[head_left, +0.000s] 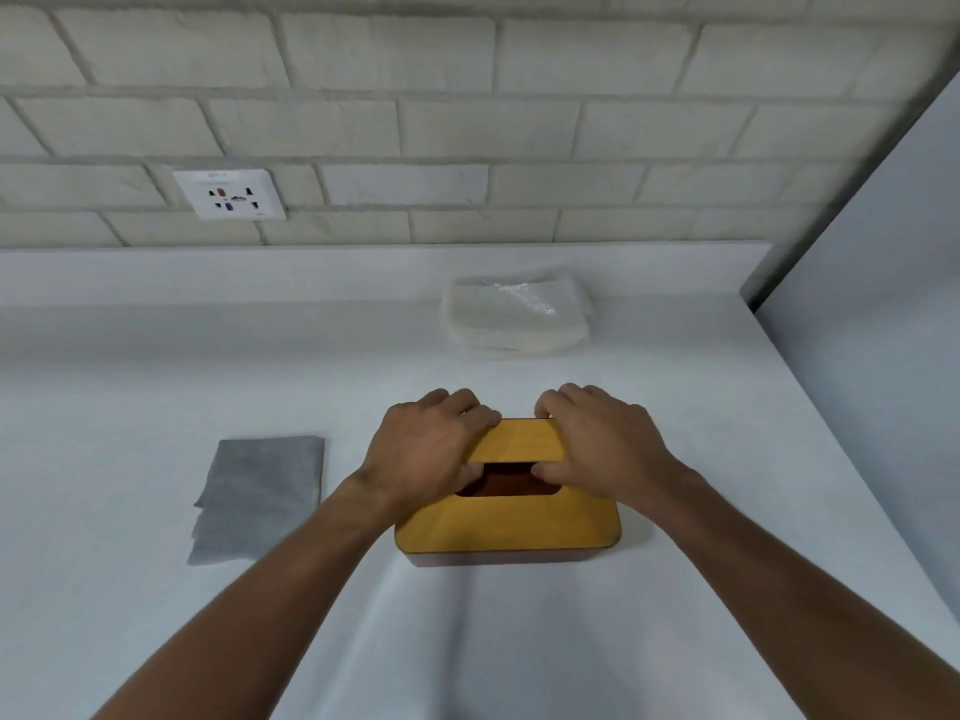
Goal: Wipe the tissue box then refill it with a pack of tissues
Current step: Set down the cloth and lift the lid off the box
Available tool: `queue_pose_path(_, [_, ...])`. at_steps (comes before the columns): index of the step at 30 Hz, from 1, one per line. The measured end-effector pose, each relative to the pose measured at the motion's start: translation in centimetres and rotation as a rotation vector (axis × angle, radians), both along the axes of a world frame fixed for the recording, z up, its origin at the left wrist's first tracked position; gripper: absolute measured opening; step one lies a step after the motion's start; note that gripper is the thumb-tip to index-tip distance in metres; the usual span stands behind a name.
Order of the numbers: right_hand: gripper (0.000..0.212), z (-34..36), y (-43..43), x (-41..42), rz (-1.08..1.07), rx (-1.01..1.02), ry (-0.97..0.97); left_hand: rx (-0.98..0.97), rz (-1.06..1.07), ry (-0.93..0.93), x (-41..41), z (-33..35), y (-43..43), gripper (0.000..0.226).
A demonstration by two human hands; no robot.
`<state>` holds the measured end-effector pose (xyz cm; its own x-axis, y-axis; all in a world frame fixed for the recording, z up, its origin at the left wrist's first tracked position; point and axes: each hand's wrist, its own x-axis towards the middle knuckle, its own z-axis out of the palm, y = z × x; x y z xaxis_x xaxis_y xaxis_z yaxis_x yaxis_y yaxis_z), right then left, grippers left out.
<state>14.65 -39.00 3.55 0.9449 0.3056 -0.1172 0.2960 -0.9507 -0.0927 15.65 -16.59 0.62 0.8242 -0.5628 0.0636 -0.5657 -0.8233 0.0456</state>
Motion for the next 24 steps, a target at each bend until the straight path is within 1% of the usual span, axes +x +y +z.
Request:
queue_pose_path(2, [0.046,-0.4,0.3,-0.3,0.023,-0.033,-0.039,0.004,-0.043,-0.027,0.0,-0.3,0.2,0.051])
queue_pose_path(7, [0.039,-0.6,0.8,-0.8,0.02,-0.074,-0.06,0.08,-0.075,-0.035,0.6,0.4,-0.2,0.046])
queue_pose_path(10, [0.042,-0.3,1.0,-0.9,0.005,-0.071,-0.035,0.071,-0.048,-0.027,0.6,0.9,-0.4,0.045])
queue_pose_path(12, [0.045,-0.1,1.1,-0.9,-0.017,-0.049,-0.023,0.029,-0.023,-0.004,0.8,1.2,-0.5,0.05])
queue_pose_path(17, [0.049,0.6,1.4,-0.6,-0.091,0.01,0.09,-0.011,-0.002,0.052,1.2,1.4,0.0,0.054])
queue_pose_path(21, [0.051,1.4,0.9,-0.1,-0.132,0.068,0.1,-0.079,0.019,0.083,1.6,2.0,0.7,0.056])
queue_pose_path(23, [0.056,2.2,0.6,0.5,-0.179,0.113,0.117,-0.134,0.064,0.147,2.5,2.6,1.0,0.056])
queue_pose_path(24, [0.058,2.5,0.4,0.9,-0.209,0.142,0.148,-0.161,0.085,0.226,3.2,2.9,1.2,0.054])
